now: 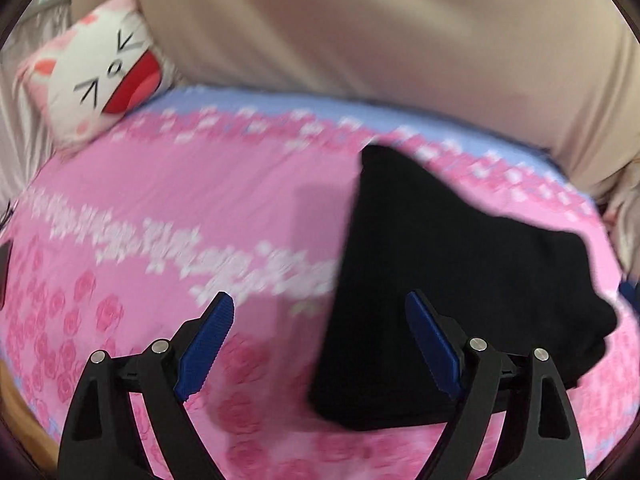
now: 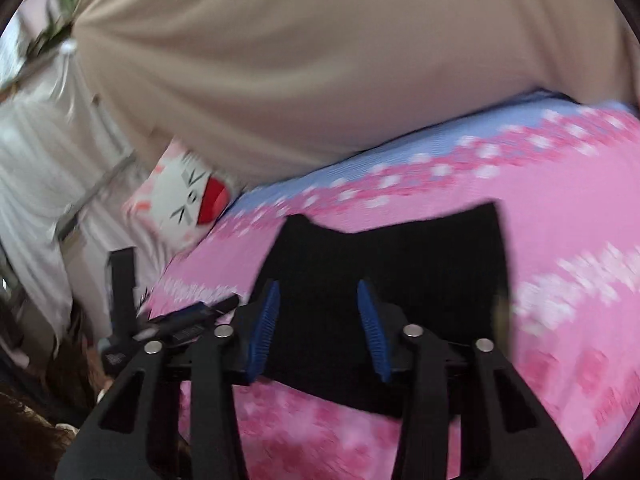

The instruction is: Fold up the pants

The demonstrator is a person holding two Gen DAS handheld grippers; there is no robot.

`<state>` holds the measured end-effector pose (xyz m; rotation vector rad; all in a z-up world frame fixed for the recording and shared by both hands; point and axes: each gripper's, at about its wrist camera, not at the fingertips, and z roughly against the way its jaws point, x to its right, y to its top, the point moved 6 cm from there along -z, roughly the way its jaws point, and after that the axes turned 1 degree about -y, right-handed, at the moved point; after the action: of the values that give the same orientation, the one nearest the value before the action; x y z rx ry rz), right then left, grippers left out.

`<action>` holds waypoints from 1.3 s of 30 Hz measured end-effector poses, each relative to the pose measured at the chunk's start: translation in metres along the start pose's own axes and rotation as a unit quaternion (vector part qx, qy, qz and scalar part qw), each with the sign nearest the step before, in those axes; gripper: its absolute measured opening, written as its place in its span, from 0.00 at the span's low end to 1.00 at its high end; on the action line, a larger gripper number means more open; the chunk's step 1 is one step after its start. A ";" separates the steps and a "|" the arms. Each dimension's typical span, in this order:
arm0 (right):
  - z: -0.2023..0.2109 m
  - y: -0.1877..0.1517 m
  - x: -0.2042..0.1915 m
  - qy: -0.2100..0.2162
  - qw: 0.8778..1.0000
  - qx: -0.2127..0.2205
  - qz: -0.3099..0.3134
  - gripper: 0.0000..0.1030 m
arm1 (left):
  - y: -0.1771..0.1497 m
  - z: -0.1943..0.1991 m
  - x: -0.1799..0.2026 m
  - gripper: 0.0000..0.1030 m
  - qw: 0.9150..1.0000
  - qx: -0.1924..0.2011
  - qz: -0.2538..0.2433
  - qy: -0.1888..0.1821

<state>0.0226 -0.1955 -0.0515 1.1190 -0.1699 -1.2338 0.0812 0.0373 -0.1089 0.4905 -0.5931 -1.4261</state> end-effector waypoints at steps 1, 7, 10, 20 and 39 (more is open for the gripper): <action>-0.022 0.004 -0.016 0.007 1.000 -0.022 0.020 0.37 | -0.006 -0.008 -0.002 0.83 1.000 -0.011 -0.005 0.001; -0.145 0.014 -0.035 -0.025 0.990 -0.116 0.071 0.37 | -0.022 -0.028 -0.019 0.89 0.999 -0.029 0.006 -0.014; -0.201 0.012 0.009 -0.039 0.989 -0.145 0.012 0.35 | -0.021 -0.034 -0.020 0.95 1.000 -0.015 -0.002 -0.005; -0.241 0.032 -0.027 -0.054 0.989 -0.131 0.045 0.35 | -0.003 -0.018 -0.050 0.91 0.998 0.004 0.043 -0.048; -0.245 0.006 -0.072 0.007 0.999 -0.035 0.009 0.39 | 0.023 0.016 -0.118 0.91 0.995 0.049 0.087 0.027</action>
<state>0.1562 0.0049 -0.1365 1.0628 -0.1255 -1.2063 0.0830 0.1573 -0.0916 0.5399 -0.6495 -1.2189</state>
